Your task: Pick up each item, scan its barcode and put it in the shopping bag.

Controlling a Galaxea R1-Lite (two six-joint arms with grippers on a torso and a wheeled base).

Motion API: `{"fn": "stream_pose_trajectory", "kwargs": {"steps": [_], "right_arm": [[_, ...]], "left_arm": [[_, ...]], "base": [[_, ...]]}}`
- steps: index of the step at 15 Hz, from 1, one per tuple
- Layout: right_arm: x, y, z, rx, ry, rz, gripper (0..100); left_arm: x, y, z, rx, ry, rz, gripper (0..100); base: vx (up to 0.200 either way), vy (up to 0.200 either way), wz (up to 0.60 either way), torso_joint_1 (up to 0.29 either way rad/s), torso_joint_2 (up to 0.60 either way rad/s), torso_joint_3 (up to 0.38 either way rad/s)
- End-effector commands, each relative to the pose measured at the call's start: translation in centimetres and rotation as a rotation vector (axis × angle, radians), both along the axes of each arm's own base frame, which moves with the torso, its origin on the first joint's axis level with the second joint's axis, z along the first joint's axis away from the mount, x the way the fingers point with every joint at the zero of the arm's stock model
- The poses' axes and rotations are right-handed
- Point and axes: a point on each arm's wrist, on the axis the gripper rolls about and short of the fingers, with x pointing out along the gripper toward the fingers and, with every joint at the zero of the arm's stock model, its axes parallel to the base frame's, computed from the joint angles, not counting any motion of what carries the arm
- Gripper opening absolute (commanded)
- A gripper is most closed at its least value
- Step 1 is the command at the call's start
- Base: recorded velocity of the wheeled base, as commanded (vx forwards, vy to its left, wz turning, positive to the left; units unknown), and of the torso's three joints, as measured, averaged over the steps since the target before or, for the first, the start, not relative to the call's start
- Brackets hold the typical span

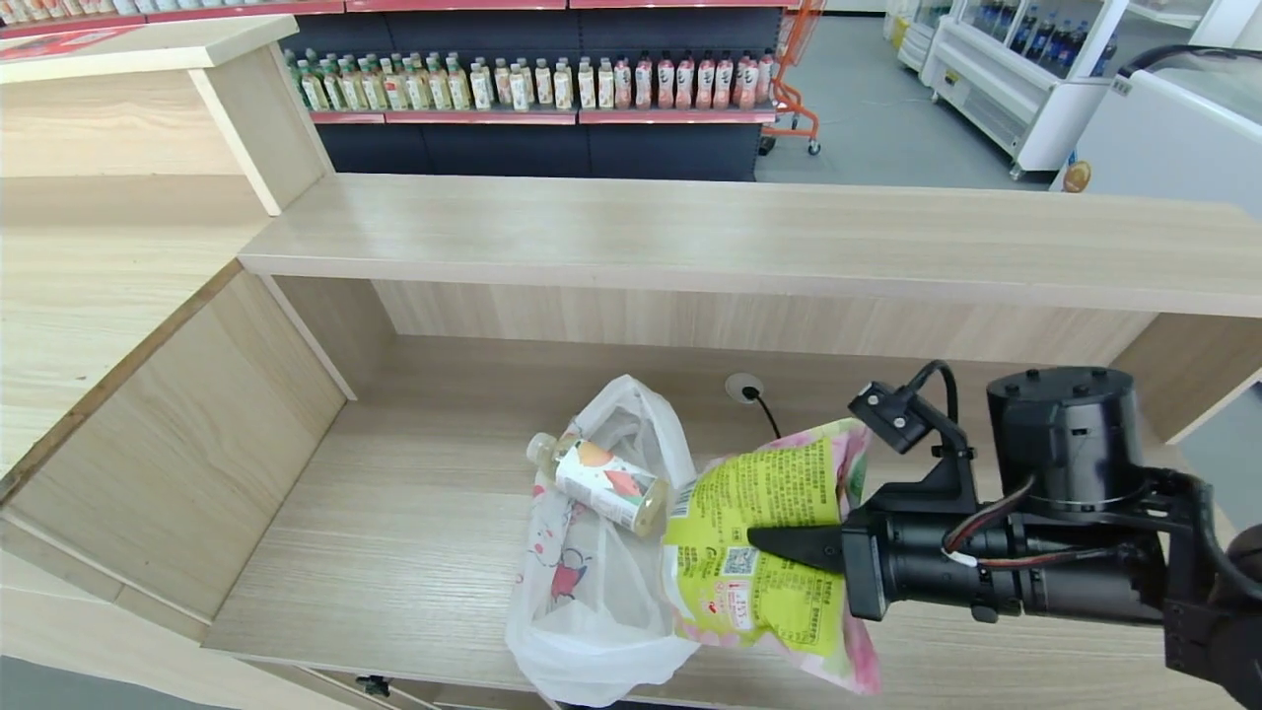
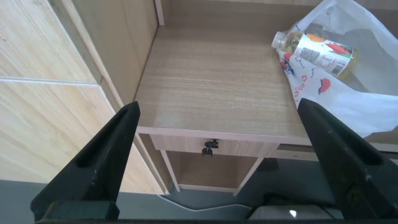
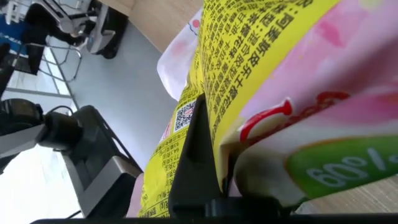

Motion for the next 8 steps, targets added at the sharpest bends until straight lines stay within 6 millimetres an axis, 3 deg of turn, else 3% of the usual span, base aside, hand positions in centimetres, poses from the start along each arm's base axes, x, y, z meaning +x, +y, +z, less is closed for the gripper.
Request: {"fn": "stream_pose_trajectory", "kwargs": {"steps": [1,5,8], "right_arm": [[1.3,0.6,-1.9,-0.03,0.046,-0.008,0],[3.7,2.2,-4.7,0.007,-0.002,-0.006,0],[4.3,2.7,-6.7,-0.012,0.024,-0.004,0]], "left_arm": [[0.0,0.0,0.0,0.0,-0.001,-0.001,100],[0.0,0.0,0.0,0.0,-0.001,-0.001,100],[0.0,0.0,0.0,0.0,-0.001,-0.001,100]], "base": [[0.0,0.0,0.0,0.0,0.0,0.0],[0.0,0.0,0.0,0.0,0.0,0.0],[0.0,0.0,0.0,0.0,0.0,0.0]]}}
